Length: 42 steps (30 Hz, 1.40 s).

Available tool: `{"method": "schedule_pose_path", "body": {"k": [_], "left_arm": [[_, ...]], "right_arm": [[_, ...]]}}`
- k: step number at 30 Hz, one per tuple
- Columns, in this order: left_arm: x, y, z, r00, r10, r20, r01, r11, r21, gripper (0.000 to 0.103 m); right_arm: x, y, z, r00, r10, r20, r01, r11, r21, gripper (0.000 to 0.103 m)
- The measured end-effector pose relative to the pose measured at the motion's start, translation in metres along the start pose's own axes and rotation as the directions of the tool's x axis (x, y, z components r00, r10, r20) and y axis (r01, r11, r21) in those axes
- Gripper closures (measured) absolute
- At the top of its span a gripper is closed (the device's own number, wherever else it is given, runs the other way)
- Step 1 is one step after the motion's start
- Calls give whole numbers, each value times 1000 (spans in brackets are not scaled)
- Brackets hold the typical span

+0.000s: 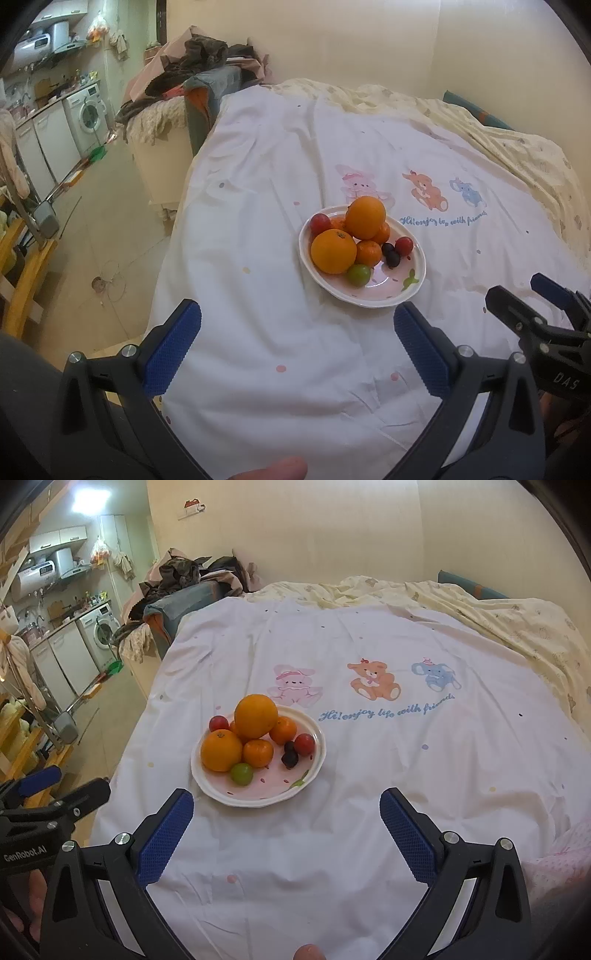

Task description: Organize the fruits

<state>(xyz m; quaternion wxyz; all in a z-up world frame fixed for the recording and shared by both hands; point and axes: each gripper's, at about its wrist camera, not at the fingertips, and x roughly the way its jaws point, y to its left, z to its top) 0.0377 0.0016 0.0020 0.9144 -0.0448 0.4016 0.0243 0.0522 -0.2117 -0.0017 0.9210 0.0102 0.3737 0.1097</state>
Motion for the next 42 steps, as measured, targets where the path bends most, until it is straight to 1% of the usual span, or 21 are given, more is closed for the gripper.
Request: {"method": "schedule_pose_path", "body": {"k": [9, 33, 38, 42], "left_arm": [[1, -1, 0, 1000, -5, -7, 5, 1000, 2, 0], [2, 2, 1, 1000, -6, -16, 6, 1000, -11, 0], [3, 2, -1, 1000, -5, -28, 5, 1000, -9, 0], [2, 1, -2, 1000, -6, -20, 6, 1000, -9, 0]], "right_arm": [[1, -2, 0, 1000, -2, -5, 2, 1000, 21, 0], [1, -2, 0, 1000, -1, -6, 1, 1000, 14, 0], [1, -2, 0, 1000, -1, -6, 1, 1000, 13, 0], [1, -2, 0, 1000, -1, -5, 1, 1000, 10, 0]]}}
